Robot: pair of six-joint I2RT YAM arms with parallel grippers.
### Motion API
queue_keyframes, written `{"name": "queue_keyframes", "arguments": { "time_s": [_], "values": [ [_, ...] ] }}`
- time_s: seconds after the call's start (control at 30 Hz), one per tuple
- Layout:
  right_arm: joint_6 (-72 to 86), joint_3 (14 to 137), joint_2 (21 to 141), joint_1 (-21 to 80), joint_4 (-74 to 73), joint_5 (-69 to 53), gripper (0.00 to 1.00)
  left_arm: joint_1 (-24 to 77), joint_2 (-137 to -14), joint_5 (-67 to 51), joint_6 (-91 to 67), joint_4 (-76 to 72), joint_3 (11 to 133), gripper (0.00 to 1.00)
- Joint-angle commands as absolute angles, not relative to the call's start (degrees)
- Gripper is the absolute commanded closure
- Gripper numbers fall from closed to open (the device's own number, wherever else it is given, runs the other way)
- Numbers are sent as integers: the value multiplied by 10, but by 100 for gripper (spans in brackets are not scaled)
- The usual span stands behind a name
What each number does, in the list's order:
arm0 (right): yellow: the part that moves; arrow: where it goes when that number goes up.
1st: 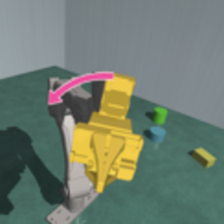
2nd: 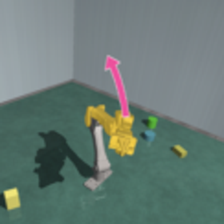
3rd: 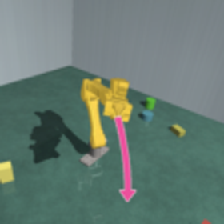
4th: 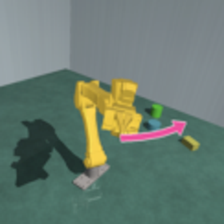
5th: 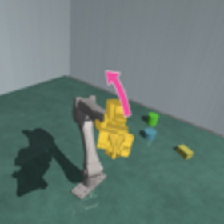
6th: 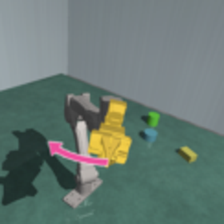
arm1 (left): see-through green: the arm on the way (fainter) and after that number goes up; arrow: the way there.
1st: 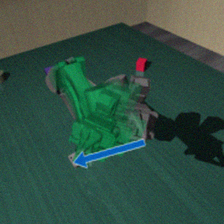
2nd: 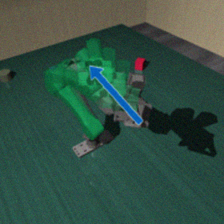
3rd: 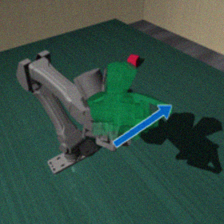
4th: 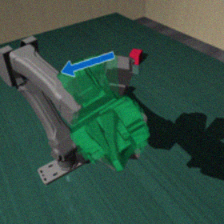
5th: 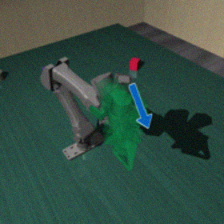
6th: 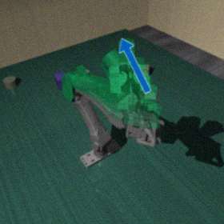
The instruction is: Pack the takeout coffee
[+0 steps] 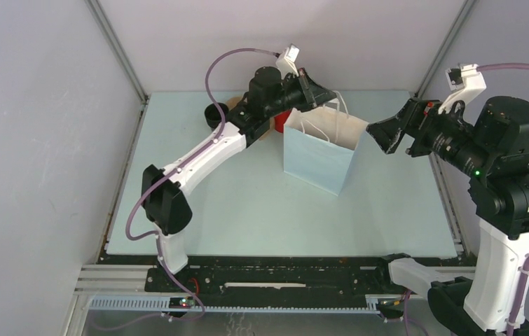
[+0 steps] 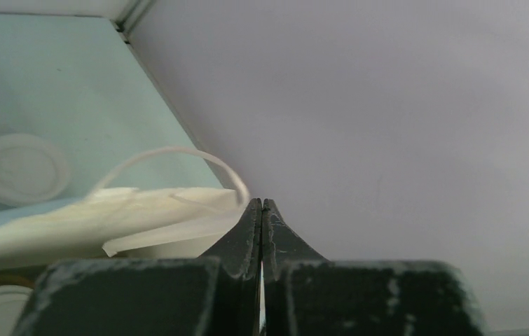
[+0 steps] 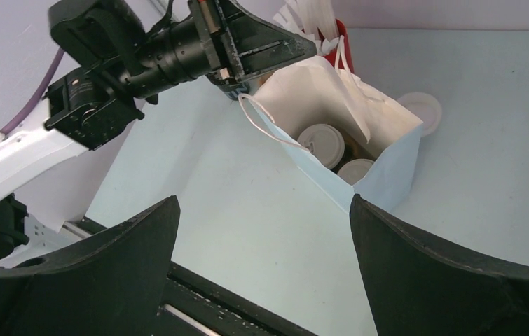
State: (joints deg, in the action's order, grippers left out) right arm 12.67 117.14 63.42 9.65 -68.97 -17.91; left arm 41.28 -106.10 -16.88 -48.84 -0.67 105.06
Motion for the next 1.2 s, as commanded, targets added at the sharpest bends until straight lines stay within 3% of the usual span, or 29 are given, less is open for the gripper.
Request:
{"name": "queue_keyframes", "arguments": {
  "time_s": [0.0, 0.8, 0.87, 0.97, 1.17],
  "values": [
    [109, 1175, 626, 105, -693, -162, 0, 397, -1064, -152, -435, -48, 1044, 100],
    [97, 1179, 641, 134, -695, -138, 0, 387, -1099, -149, -416, -129, 935, 99],
    [95, 1179, 641, 137, -695, -135, 0, 387, -1108, -138, -411, -88, 960, 90],
    [92, 1180, 642, 143, -696, -130, 0, 386, -1115, -120, -378, 92, 1056, 54],
    [86, 1182, 646, 153, -698, -115, 0, 377, -1035, -32, -282, 221, 1102, 23]
  ]
}}
